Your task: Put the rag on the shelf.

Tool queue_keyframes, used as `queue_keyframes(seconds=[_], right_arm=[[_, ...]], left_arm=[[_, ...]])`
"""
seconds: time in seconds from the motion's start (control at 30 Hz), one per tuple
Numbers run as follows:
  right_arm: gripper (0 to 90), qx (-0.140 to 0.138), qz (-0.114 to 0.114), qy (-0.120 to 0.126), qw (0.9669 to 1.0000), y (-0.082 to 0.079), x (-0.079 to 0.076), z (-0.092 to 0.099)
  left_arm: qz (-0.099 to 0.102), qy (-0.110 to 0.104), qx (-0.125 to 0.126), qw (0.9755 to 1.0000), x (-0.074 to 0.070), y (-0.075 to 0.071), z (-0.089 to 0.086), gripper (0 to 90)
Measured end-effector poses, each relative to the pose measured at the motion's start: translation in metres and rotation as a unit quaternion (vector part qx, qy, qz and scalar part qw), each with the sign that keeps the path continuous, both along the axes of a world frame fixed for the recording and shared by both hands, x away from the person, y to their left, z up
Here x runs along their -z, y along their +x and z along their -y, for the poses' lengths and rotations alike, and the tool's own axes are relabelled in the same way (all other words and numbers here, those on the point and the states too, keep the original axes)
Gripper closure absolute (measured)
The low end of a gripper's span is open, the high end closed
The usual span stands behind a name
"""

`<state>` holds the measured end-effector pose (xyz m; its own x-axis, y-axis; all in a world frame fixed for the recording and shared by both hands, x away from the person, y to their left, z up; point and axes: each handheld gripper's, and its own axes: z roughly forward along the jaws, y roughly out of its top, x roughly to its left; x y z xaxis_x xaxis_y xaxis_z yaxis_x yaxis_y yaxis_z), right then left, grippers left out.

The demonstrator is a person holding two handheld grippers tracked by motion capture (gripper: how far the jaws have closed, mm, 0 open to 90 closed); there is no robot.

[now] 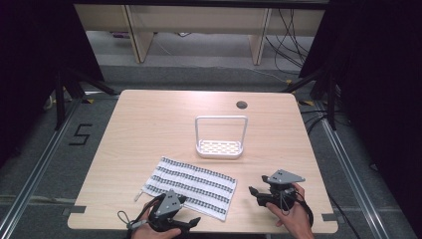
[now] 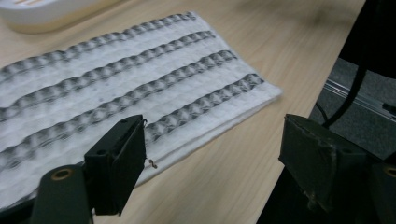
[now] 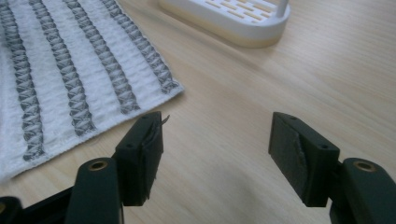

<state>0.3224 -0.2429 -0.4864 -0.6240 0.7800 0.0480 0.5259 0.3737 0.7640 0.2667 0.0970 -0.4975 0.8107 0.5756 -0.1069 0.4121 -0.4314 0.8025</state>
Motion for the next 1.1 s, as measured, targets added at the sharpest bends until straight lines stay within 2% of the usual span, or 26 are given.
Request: queue_keyframes(seconds=[0.03, 0.07, 0.1, 0.13, 0.23, 0.27, 0.33, 0.37, 0.4, 0.47, 0.5, 0.53, 0.57, 0.63, 0.67, 0.7, 0.83, 0.93, 0.97, 1.0, 1.03, 1.1], right_arm=[[38.1, -0.004, -0.002, 0.004, 1.0, 0.001, -0.001, -0.002], [38.8, -0.006, 0.001, 0.005, 1.0, 0.003, -0.001, -0.004], [39.6, -0.013, 0.0, 0.005, 0.9999, 0.005, -0.001, -0.006], [40.3, -0.013, 0.003, 0.003, 0.9999, 0.007, -0.001, -0.009], [41.8, -0.024, 0.006, -0.002, 0.9997, 0.014, 0.0, -0.016], [42.3, -0.028, 0.011, -0.004, 0.9995, 0.016, 0.001, -0.018], [43.7, -0.033, 0.012, -0.007, 0.9994, 0.02, 0.001, -0.022], [44.4, -0.035, 0.01, -0.009, 0.9993, 0.021, 0.001, -0.024], [44.7, -0.037, 0.01, -0.009, 0.9992, 0.023, 0.001, -0.026], [45.7, -0.036, 0.007, -0.006, 0.9993, 0.024, 0.001, -0.03], [46.0, -0.043, 0.015, -0.012, 0.9989, 0.026, 0.002, -0.031], [46.2, -0.043, 0.011, -0.013, 0.9989, 0.027, 0.001, -0.033], [46.4, -0.044, 0.006, -0.013, 0.9989, 0.027, 0.001, -0.034], [47.2, -0.05, 0.008, -0.016, 0.9986, 0.03, 0.003, -0.036], [47.7, -0.052, 0.007, -0.015, 0.9985, 0.032, 0.003, -0.038], [48.2, -0.052, 0.003, -0.014, 0.9986, 0.032, 0.004, -0.039], [49.7, -0.055, -0.01, -0.013, 0.9983, 0.038, 0.006, -0.044], [50.7, -0.061, -0.007, -0.018, 0.998, 0.042, 0.007, -0.046], [51.0, -0.064, -0.004, -0.017, 0.9978, 0.044, 0.008, -0.047], [51.1, -0.061, -0.014, -0.016, 0.9979, 0.043, 0.008, -0.048], [51.3, -0.065, -0.013, -0.017, 0.9976, 0.045, 0.008, -0.049], [51.7, -0.07, -0.013, -0.02, 0.9973, 0.047, 0.009, -0.05]], left_arm=[[0.001, -0.005, 0.007, 1.0, 0.002, 0.0, 0.005, 22.3], [0.001, 0.008, 0.023, 0.9997, 0.001, 0.002, 0.008, 22.5], [0.003, 0.003, 0.022, 0.9997, 0.003, 0.002, 0.013, 22.5], [0.001, 0.011, 0.029, 0.9995, 0.002, 0.003, 0.015, 22.6], [0.0, 0.002, 0.039, 0.9993, 0.003, 0.004, 0.026, 22.9], [0.008, 0.008, 0.039, 0.9992, 0.003, 0.004, 0.029, 23.0], [0.006, 0.012, 0.049, 0.9987, 0.004, 0.004, 0.037, 23.7], [-0.002, 0.01, 0.05, 0.9987, 0.005, 0.003, 0.041, 24.0], [0.005, 0.025, 0.06, 0.9979, 0.005, 0.005, 0.043, 24.2], [0.002, 0.015, 0.061, 0.998, 0.006, 0.006, 0.051, 25.1], [-0.001, 0.009, 0.055, 0.9984, 0.007, 0.006, 0.054, 25.4], [0.006, 0.017, 0.062, 0.9979, 0.007, 0.009, 0.055, 25.4], [0.005, 0.021, 0.062, 0.9979, 0.007, 0.01, 0.057, 25.5], [0.007, 0.024, 0.066, 0.9975, 0.008, 0.012, 0.06, 25.7], [0.004, 0.015, 0.063, 0.9979, 0.009, 0.013, 0.063, 25.9], [0.004, 0.024, 0.066, 0.9975, 0.009, 0.014, 0.063, 25.9], [0.001, 0.027, 0.068, 0.9973, 0.012, 0.016, 0.069, 26.6], [0.008, 0.041, 0.079, 0.996, 0.012, 0.017, 0.071, 28.3], [0.01, 0.053, 0.081, 0.9953, 0.011, 0.017, 0.071, 28.9], [0.012, 0.044, 0.085, 0.9953, 0.012, 0.017, 0.074, 29.6], [0.015, 0.054, 0.088, 0.9945, 0.011, 0.017, 0.074, 30.4], [0.013, 0.05, 0.084, 0.9951, 0.013, 0.018, 0.077, 31.4]])
